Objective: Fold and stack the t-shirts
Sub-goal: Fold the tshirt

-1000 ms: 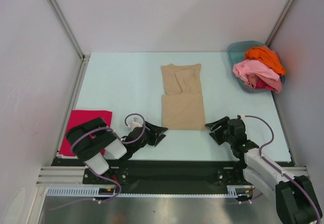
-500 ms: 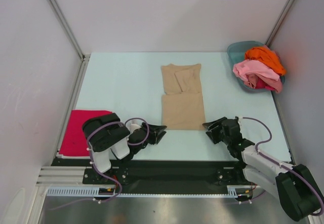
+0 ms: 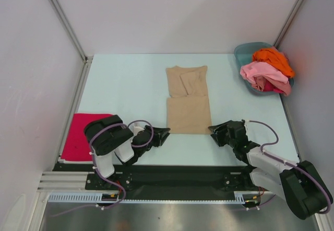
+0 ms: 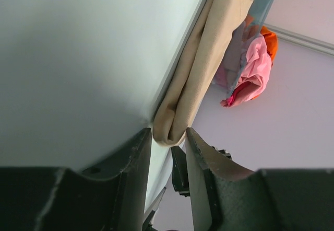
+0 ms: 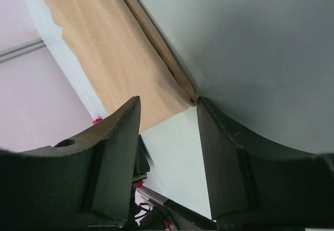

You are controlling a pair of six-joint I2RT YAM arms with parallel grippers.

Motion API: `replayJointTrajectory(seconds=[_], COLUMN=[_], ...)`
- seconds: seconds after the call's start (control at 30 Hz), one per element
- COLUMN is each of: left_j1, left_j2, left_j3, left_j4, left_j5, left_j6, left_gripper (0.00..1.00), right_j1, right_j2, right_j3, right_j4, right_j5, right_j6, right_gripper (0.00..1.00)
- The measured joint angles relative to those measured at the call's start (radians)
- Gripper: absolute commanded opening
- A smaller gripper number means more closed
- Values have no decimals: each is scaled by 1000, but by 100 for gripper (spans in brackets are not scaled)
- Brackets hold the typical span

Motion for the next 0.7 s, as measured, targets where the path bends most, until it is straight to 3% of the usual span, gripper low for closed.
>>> replayJointTrajectory(seconds=[0.4, 0.47, 0.57, 0.6, 0.67, 0.7], left_j1=[5, 7, 12, 14, 19, 21], left_j2=[64, 62, 52, 47, 37, 31], left_j3=[34, 34, 35, 35, 39, 40], left_j4=[45, 42, 27, 18, -5, -19], left_j5=[2, 3, 16, 25, 39, 48], left_j6=[15, 18, 26, 34, 50, 63], left_gripper=[31, 26, 17, 14, 0, 0], right_j1=[2, 3, 3, 3, 3, 3], right_j2=[42, 52, 73, 77, 77, 76], right_j3=[5, 5, 6, 6, 6, 6], right_j4=[24, 29, 25, 21, 14, 14], right_j5=[15, 18, 22, 24, 27, 27], right_j6=[33, 39, 37, 33, 31, 28], right_gripper=[44, 37, 5, 0, 0, 0])
